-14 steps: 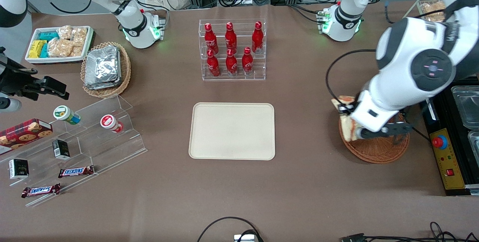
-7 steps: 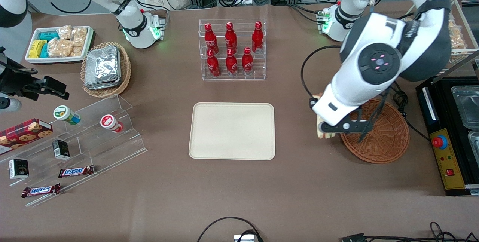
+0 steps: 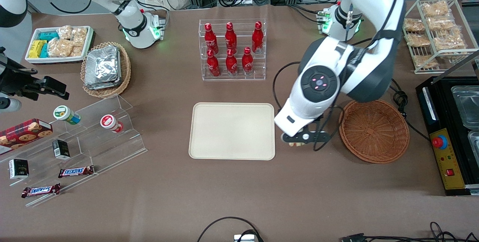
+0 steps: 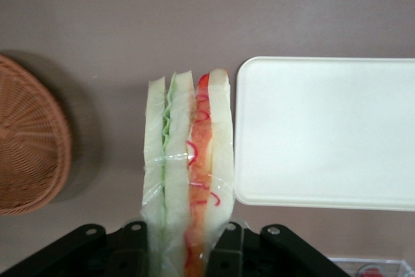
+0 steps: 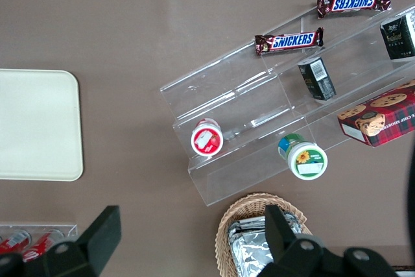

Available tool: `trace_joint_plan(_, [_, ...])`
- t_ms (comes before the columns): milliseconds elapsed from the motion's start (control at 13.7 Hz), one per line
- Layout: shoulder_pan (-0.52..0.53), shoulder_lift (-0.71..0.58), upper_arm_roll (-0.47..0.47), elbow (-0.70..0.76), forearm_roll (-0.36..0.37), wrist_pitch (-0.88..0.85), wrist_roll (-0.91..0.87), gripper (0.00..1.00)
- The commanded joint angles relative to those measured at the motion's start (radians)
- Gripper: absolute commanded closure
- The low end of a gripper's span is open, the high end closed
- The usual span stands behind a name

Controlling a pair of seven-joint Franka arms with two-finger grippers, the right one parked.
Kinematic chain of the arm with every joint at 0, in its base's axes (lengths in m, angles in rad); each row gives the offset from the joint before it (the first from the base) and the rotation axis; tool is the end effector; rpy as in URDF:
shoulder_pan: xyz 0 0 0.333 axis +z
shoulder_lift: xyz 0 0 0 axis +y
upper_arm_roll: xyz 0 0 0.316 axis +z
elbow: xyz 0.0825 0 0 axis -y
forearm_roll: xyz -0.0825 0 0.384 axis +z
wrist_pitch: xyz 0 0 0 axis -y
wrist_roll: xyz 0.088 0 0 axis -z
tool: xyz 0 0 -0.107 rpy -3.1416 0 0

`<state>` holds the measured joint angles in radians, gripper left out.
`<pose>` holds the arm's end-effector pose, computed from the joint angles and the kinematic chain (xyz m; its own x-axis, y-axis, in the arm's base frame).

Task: Place sandwich from basket to tray
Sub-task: 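Carry the held sandwich over to the cream tray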

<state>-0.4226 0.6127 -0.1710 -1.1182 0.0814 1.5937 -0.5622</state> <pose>0.6139 -0.3637 0.4501 0.9929 -0.0110 -0.1187 -0.0175 -0.9984 -0.0540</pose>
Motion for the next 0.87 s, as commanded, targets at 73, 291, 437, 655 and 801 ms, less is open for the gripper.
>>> trace_joint_plan(73, [-0.057,0.085,0.010,0.034,0.005,0.052,-0.080,1.00])
trace_joint_plan(291, [-0.067,0.094,0.010,-0.085,0.005,0.219,-0.074,1.00])
trace_joint_plan(437, [-0.077,0.098,0.010,-0.162,0.006,0.328,-0.076,1.00])
trace_joint_plan(655, [-0.097,0.110,0.010,-0.242,0.011,0.442,-0.079,1.00])
trace_joint_plan(801, [-0.105,0.124,0.010,-0.271,0.015,0.485,-0.076,1.00])
